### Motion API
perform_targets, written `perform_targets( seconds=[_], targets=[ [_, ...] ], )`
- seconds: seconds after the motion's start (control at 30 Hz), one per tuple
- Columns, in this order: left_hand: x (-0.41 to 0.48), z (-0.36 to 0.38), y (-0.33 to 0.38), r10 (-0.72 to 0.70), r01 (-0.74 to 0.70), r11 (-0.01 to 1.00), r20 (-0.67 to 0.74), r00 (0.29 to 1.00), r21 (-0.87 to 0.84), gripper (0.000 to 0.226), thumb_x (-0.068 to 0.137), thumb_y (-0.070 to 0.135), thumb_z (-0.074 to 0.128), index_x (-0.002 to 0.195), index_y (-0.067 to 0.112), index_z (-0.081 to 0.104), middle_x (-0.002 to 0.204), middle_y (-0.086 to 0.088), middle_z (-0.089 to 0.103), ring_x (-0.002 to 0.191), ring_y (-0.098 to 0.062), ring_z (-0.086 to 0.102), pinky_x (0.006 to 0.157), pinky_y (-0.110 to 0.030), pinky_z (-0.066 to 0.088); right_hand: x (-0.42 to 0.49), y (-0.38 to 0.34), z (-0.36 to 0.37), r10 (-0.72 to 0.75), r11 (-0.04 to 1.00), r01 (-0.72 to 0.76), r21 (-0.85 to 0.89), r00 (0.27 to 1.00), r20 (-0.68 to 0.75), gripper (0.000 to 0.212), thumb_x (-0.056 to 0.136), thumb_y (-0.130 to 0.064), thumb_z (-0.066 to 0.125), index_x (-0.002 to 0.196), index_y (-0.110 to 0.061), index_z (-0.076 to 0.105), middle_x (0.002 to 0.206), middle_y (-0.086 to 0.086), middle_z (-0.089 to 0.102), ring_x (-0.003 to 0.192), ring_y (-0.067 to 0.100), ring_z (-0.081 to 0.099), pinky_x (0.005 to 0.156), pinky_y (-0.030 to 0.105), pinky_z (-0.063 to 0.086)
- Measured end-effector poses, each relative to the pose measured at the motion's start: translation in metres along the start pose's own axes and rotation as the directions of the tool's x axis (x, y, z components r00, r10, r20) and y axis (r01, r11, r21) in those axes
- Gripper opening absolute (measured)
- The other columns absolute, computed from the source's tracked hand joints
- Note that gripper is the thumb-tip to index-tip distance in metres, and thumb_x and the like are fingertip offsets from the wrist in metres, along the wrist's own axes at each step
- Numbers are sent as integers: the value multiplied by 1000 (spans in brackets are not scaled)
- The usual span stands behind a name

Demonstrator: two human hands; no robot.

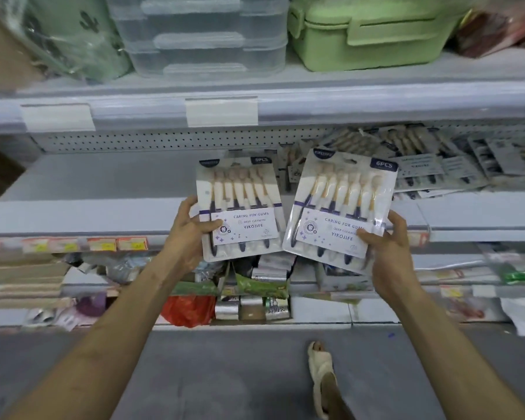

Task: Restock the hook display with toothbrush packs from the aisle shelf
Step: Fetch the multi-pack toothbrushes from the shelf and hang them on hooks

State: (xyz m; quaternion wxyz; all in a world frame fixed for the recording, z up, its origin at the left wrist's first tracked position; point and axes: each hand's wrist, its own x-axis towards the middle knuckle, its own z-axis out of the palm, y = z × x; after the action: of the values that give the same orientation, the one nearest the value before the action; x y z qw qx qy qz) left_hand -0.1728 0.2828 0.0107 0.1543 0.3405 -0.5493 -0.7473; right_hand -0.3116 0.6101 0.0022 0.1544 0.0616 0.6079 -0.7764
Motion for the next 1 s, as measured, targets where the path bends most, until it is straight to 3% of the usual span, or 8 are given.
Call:
perform_targets(
  seconds=[0.1, 0.17, 0.27, 0.4, 0.47, 0.6, 0.77, 1.0],
  targets=[
    [-23, 1, -9, -18, 17, 999, 45, 999, 29, 73, 92, -14, 64, 145, 33, 47, 118, -15, 76, 106, -31, 75, 75, -42, 62, -24, -1, -20, -3, 1000, 3, 18, 1000, -27, 64, 93, 10, 63, 142, -28, 47, 131, 7, 69, 115, 29, 71, 83, 43, 62],
    [-38, 7, -17, -30, 29, 999, 57, 998, 19, 73, 92, -14, 64, 145, 34, 48, 118, -14, 77, 107, -32, 75, 73, -42, 63, -34, -3, -35, -5, 999, 7, 32, 999, -35, 66, 92, 11, 63, 144, -27, 47, 132, 8, 68, 117, 29, 70, 88, 46, 61],
    [-57, 25, -32, -40, 42, 999, 74, 996, -18, 73, 91, -15, 64, 145, 32, 51, 124, -14, 75, 114, -34, 73, 85, -51, 62, -42, -10, -63, -6, 999, 8, 31, 999, -47, 67, 92, 12, 62, 143, -30, 49, 133, 6, 68, 118, 29, 70, 93, 51, 59],
    [-78, 64, -49, -80, 85, 995, 105, 991, -46, 73, 88, -16, 63, 146, 27, 51, 127, -14, 73, 114, -36, 73, 84, -54, 63, -47, -29, -110, -22, 1000, 23, 14, 998, -63, 65, 92, 11, 60, 142, -30, 50, 129, 10, 71, 114, 29, 71, 78, 39, 62],
    [-83, 99, -53, -55, 59, 998, 120, 991, -32, 73, 87, -16, 62, 147, 24, 51, 128, -14, 73, 117, -37, 71, 90, -54, 60, -46, -44, -143, -23, 1000, 24, 8, 996, -81, 63, 93, 11, 60, 139, -32, 52, 124, 10, 73, 109, 28, 73, 73, 35, 62],
    [-97, 183, -59, 58, -71, 995, 180, 982, 69, 66, 86, -14, 60, 142, 21, 62, 130, -10, 73, 123, -32, 68, 103, -51, 53, -38, -75, -218, -51, 998, 46, -49, 993, -107, 65, 93, 9, 58, 139, -37, 55, 124, 6, 74, 114, 30, 72, 90, 51, 61],
    [-124, 288, -75, 96, -128, 986, 261, 960, 109, 64, 86, -12, 54, 138, 22, 66, 130, -12, 73, 122, -35, 68, 106, -57, 52, -31, -117, -313, -101, 994, 94, -55, 983, -152, 65, 93, 10, 57, 143, -30, 54, 127, 4, 71, 107, 21, 74, 70, 27, 61],
    [-155, 458, -111, 38, -117, 978, 401, 915, 173, 61, 87, -8, 53, 135, 26, 67, 128, -13, 73, 119, -38, 69, 104, -64, 52, -27, -163, -464, -99, 995, 92, -37, 935, -340, 63, 93, 7, 57, 132, -43, 57, 116, 0, 77, 106, 22, 75, 80, 37, 59]
  ],
)
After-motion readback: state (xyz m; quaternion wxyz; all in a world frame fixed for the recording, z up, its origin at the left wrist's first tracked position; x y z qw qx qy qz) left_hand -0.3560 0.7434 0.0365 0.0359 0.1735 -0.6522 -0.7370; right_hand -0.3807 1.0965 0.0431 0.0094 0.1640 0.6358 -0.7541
